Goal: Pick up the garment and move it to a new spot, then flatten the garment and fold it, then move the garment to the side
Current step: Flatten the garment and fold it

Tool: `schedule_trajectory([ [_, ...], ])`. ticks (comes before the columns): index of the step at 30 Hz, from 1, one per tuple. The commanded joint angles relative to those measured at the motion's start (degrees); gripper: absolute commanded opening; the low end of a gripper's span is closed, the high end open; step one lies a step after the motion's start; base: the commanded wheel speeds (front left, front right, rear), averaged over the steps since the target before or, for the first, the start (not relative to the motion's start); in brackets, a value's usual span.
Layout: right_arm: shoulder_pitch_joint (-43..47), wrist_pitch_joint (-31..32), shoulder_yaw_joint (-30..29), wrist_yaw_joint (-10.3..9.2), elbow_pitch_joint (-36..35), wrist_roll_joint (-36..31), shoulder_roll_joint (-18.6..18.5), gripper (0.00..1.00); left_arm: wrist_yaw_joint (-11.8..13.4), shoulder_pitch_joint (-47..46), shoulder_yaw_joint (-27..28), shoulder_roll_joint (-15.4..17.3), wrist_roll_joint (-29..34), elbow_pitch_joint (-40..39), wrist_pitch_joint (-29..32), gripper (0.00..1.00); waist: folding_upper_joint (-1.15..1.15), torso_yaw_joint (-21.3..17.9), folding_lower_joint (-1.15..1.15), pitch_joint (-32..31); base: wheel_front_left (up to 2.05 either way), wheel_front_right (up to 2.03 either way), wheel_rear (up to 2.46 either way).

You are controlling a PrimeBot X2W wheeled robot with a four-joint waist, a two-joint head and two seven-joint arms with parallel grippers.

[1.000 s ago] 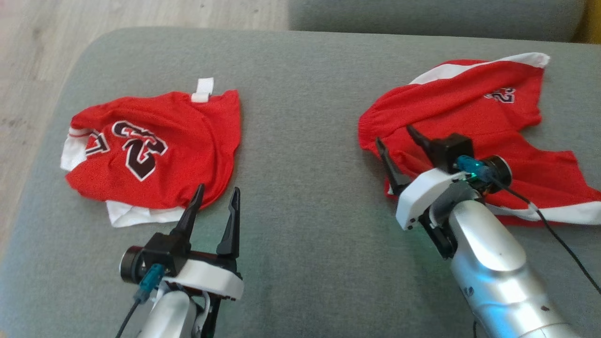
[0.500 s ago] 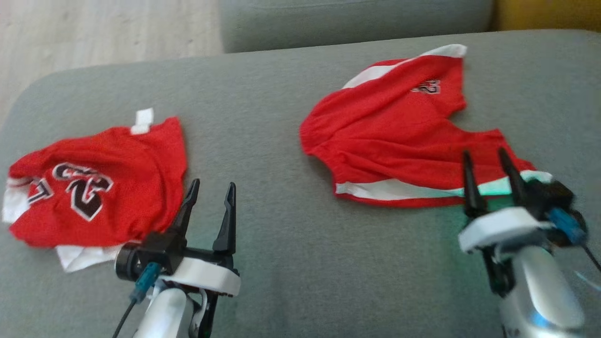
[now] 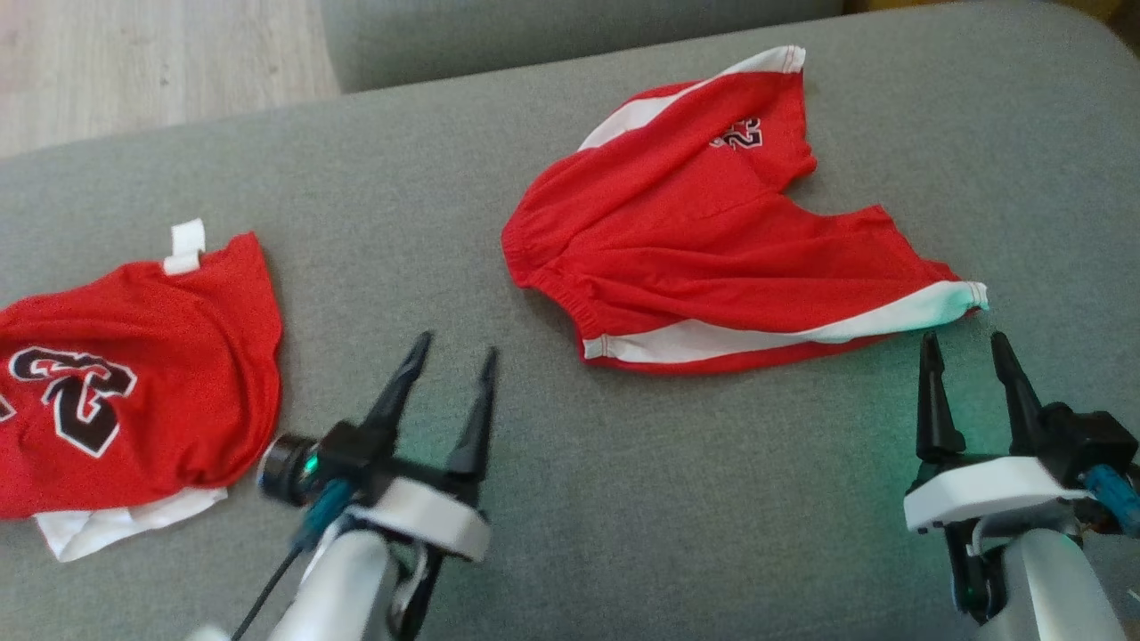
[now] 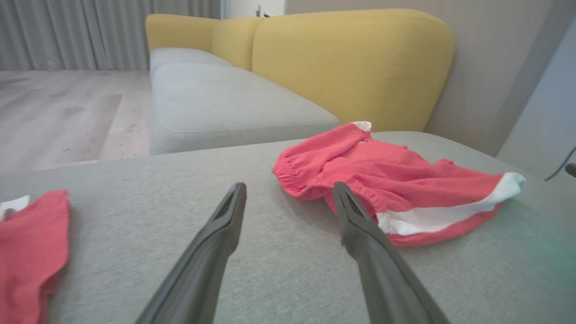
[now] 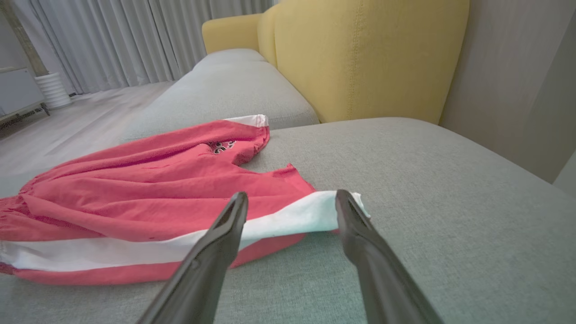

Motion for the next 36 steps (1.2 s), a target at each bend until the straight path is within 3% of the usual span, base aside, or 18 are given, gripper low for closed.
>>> schedule_trajectory([
  [1,-1.84,-0.64,1.34,-0.04,-2.12,0.20,-0.26,1.00,-0.65,-4.17,-0.21,0.40,0.63,-1.11,0.51,1.00,0.00,-0.26,0.00,1.06,0.00,0.00,0.00],
  [12,-3.07,-0.76,3.30,-0.04,-1.44,1.79,-0.26,1.00,-1.75,-12.08,-13.98,2.05,-4.00,3.88,8.28,1.00,0.00,-2.95,0.00,4.94,0.00,0.00,0.00],
  [31,-4.53,-0.79,4.39,-0.04,-1.93,4.01,-0.26,1.00,-1.77,-18.74,-20.74,4.76,-10.37,7.91,8.46,1.00,0.00,-6.30,0.00,8.02,0.00,0.00,0.00],
  [32,-4.55,-0.79,4.39,-0.04,-1.94,4.06,-0.26,1.00,-1.77,-18.89,-21.01,4.78,-10.62,8.03,8.40,0.92,0.00,-6.34,0.00,8.03,0.00,0.00,0.00],
  [33,-4.57,-0.79,4.36,-0.04,-1.95,4.09,-0.26,1.00,-1.77,-19.03,-21.30,4.80,-10.84,8.12,8.29,0.32,0.00,-6.34,0.00,8.02,0.00,0.00,0.00],
  [34,-4.56,-0.79,4.28,-0.04,-1.96,4.11,-0.26,1.00,-1.77,-19.18,-21.63,4.83,-11.00,8.13,8.08,0.02,0.00,-6.31,0.00,7.99,0.00,0.00,0.00],
  [36,-4.50,-0.79,4.00,-0.04,-1.93,4.04,-0.26,1.00,-1.78,-19.40,-22.15,4.93,-11.26,8.20,7.63,0.00,0.00,-6.12,0.00,7.81,0.00,0.00,0.00],
])
